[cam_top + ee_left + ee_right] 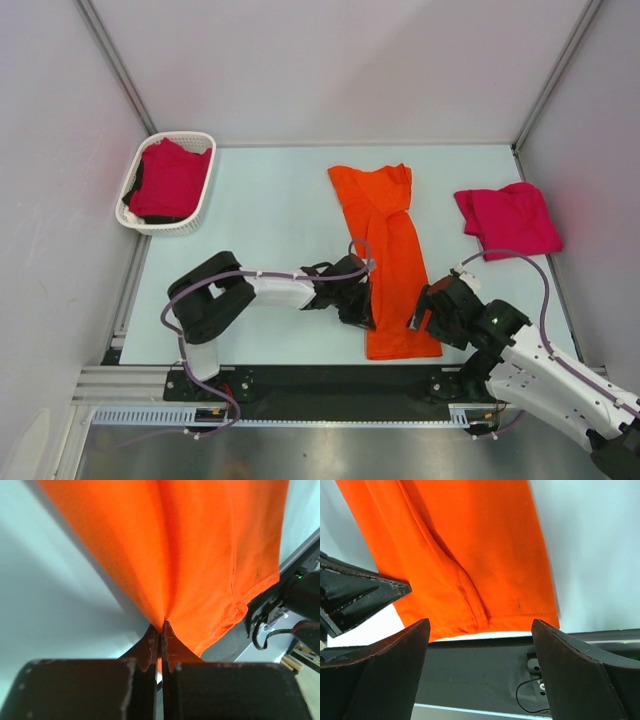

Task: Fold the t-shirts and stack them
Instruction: Grab the bottom of the folded rectangular tshirt with both arms

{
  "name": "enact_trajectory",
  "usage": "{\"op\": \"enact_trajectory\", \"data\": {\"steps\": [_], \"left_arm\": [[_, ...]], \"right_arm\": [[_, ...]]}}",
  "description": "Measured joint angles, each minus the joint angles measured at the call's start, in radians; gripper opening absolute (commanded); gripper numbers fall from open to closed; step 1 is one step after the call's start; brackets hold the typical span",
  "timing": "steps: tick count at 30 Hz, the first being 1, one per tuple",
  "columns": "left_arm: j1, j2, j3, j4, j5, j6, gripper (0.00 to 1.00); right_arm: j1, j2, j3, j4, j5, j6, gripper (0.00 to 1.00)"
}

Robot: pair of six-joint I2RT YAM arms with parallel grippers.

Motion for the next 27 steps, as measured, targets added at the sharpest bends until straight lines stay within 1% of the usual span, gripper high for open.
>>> {"op": "enact_trajectory", "data": {"steps": [12, 22, 27], "left_arm": [[0.063, -0.11, -0.118, -0.036, -0.044, -0.016, 0.0], [0.12, -0.211, -0.249, -0.009, -0.059, -0.033, 0.0], [0.14, -0.288, -0.342, 0.019, -0.085, -0.057, 0.0]], "right_arm": [[0.0, 0.032, 0.002, 0.061, 0.015, -0.032, 0.89], [0.0, 0.062, 0.002, 0.091, 0.014, -0.056, 0.89], [0.0, 0.07, 0.002, 0.108, 0.013, -0.056, 0.89]]}}
